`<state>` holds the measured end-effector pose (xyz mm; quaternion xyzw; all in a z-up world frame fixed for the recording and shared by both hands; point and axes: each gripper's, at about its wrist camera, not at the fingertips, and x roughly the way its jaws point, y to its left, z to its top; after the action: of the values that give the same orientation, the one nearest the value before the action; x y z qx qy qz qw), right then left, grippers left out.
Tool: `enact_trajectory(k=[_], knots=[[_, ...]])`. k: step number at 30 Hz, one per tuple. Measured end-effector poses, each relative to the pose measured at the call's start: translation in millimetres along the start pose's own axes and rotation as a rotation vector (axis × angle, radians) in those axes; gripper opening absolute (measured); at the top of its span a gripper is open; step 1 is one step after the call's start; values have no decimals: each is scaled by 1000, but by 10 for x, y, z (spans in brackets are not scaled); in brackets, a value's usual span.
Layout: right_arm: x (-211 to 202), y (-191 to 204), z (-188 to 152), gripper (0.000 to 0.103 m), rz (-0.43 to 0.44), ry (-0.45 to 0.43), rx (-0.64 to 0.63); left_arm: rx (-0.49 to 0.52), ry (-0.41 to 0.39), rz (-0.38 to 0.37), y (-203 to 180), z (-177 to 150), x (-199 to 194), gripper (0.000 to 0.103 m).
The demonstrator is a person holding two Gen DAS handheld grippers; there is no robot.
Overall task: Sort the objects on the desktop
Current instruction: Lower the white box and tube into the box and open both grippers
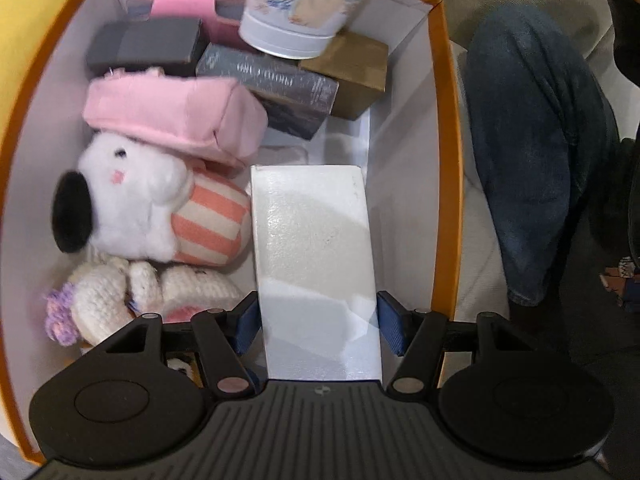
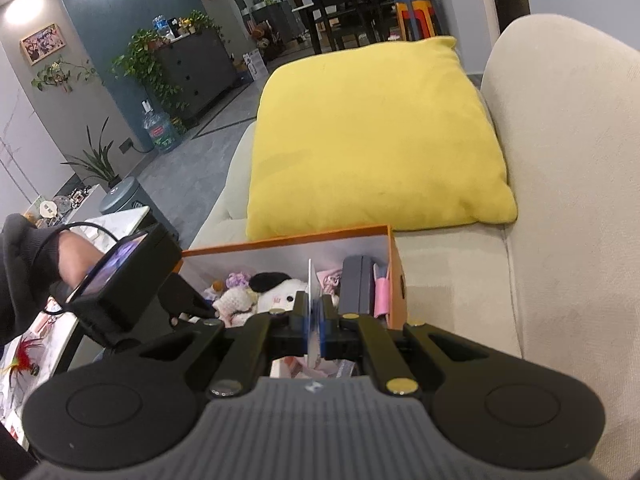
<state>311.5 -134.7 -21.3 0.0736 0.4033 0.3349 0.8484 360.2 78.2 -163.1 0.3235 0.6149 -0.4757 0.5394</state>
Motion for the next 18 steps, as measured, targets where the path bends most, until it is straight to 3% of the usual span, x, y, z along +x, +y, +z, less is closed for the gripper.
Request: enact_trajectory(k=[7,12,18], knots=[[-11,60,-41,4,43,45,3,-20,-1,-59,106,27,26,70],[78,139,-93,4,53,124,-7,-27,-51,-27,50,24,-62,70],[252,239,-153,4,-8,211,-50,-44,-117,35,-65,-44,-169,70]])
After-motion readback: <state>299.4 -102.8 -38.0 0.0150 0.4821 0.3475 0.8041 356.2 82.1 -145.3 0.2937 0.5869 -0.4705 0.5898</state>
